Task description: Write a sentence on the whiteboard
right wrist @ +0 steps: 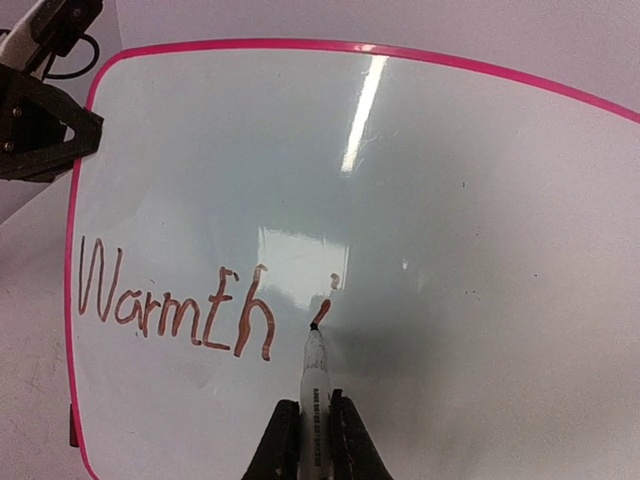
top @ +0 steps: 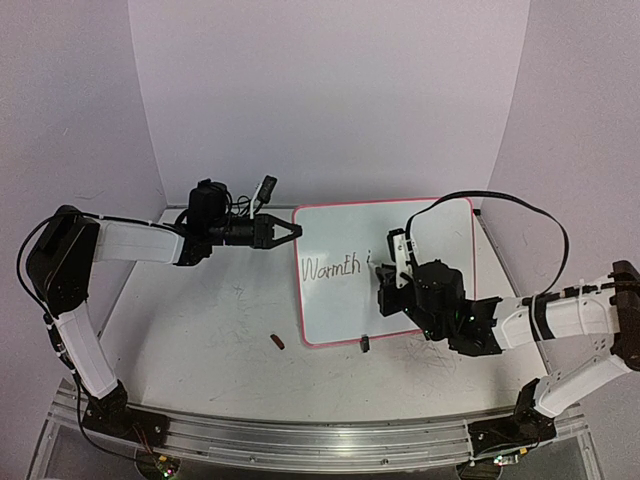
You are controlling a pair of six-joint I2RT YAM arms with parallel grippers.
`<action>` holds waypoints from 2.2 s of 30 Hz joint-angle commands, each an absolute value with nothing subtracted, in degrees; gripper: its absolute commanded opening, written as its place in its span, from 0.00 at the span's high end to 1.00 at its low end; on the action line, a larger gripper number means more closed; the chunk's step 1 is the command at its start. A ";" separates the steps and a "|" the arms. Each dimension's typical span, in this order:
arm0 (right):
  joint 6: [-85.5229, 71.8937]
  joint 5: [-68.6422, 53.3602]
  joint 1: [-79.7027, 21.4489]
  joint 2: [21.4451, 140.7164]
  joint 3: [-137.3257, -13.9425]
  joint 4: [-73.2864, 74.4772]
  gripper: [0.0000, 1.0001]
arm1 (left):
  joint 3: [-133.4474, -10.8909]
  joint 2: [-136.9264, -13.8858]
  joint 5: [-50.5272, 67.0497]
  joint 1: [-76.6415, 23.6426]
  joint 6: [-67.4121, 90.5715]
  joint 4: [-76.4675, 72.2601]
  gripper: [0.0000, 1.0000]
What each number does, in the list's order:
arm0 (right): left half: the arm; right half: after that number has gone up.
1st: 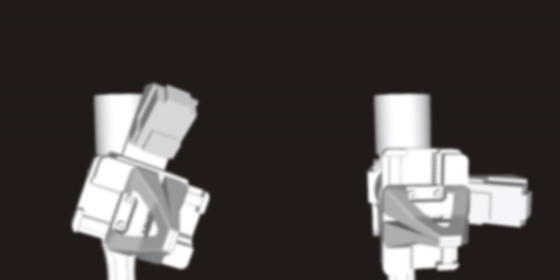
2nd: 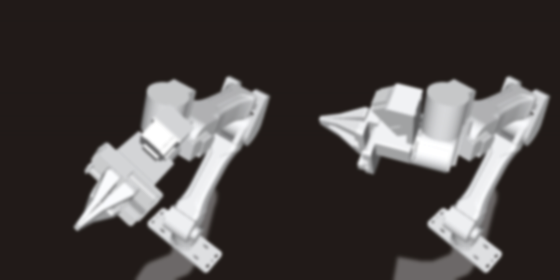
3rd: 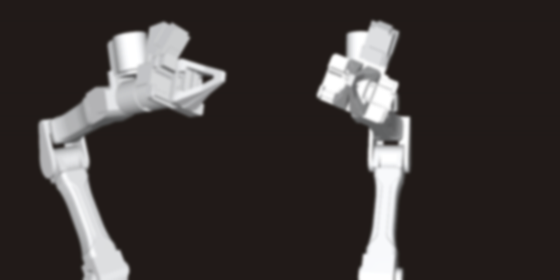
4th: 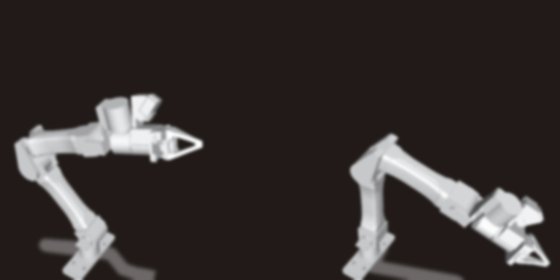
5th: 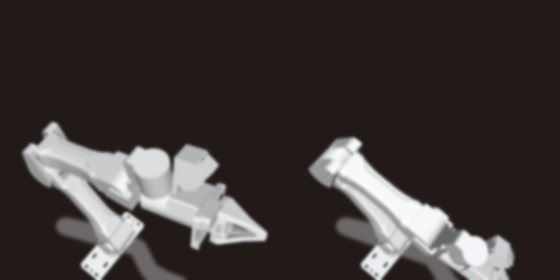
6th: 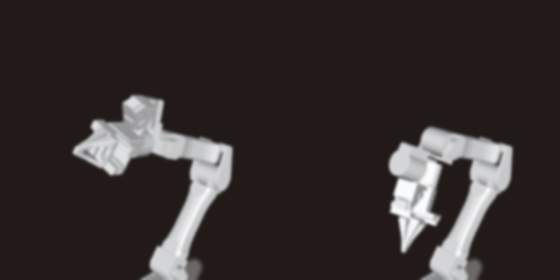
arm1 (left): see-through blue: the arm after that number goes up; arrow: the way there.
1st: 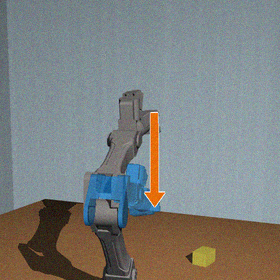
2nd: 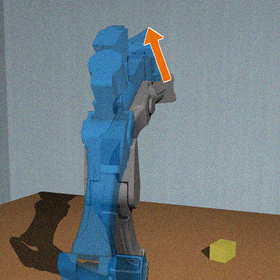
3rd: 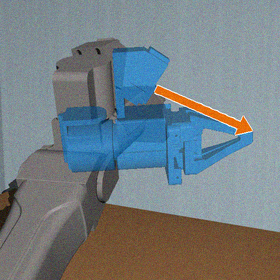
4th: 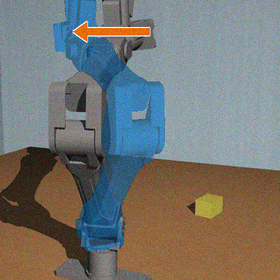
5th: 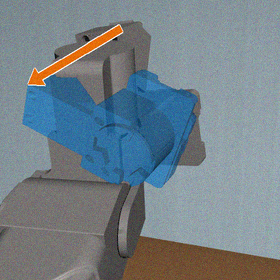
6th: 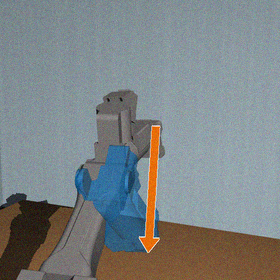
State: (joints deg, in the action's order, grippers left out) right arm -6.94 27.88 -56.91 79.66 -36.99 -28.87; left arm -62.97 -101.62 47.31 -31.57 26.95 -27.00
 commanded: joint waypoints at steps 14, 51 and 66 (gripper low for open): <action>-11.99 29.88 -58.72 79.21 -36.91 -24.70 1.00 | -63.25 -101.07 46.53 -33.57 25.49 -23.38 1.00; -6.77 29.05 -55.43 78.06 -39.44 -30.77 1.00 | -63.38 -101.47 46.59 -33.57 25.56 -23.38 1.00; -7.53 30.17 -55.40 79.52 -39.68 -29.06 1.00 | -63.32 -101.26 46.63 -33.57 25.49 -23.38 1.00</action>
State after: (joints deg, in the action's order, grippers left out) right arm -7.47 28.93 -55.64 78.81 -37.30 -29.10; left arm -62.98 -101.60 47.35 -31.57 26.95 -27.03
